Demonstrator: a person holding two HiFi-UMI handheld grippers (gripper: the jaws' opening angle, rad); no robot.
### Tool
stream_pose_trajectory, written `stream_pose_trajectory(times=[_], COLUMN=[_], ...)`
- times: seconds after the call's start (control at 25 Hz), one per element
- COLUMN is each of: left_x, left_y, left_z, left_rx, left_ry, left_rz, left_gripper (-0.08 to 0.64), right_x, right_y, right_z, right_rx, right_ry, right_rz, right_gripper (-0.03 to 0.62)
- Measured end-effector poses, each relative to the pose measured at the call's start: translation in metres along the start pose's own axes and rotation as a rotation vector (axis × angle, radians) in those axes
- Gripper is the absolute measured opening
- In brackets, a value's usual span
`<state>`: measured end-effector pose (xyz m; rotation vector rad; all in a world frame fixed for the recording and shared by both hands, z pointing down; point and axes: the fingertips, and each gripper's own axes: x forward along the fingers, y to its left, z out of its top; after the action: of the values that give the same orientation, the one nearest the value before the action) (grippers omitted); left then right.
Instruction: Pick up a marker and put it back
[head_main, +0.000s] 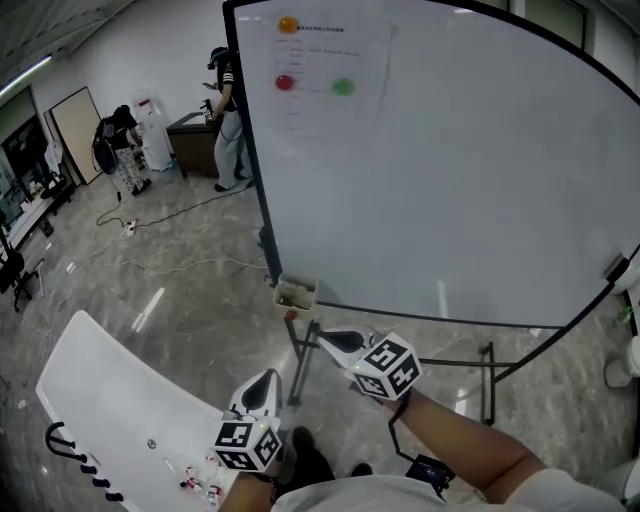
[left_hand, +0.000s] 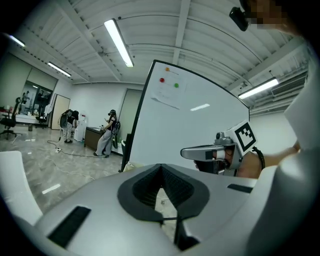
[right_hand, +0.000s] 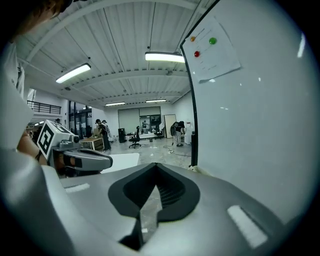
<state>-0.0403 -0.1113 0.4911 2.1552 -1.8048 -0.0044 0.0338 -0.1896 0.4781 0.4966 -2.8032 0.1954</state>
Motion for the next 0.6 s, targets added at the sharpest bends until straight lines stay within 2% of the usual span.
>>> stream_pose_trajectory(times=[0.12,0.36,0.52,0.6], left_x=[0.030,0.091,0.121,0.132], left_y=[0.022,0.074,0.112,0.128], left_z=[-0.003,0.010,0.024,0.029], left_rx=[-0.033,-0.019,-0.012,-0.015], left_ry=[0.015,0.057,0.071,0.079], left_rz=[-0.015,-0.075,-0.113,-0.134], left_gripper=[0.002,0.002,0.002,0.002], right_x=[0.038,0.131,0.186,0.209], right_y=[-0.025,-0.070,-0.101,-0.114], right_z=[0.003,0.004,-0.011,-0.023], right_rx=[-0.027,-0.072,-0.163,-0.235], right_ry=[0.039,0.156,0.270,0.349], right_rz=[-0.023,-0.022,-0.061,-0.078], right_gripper=[-0.002,0.023,0.038,0.073])
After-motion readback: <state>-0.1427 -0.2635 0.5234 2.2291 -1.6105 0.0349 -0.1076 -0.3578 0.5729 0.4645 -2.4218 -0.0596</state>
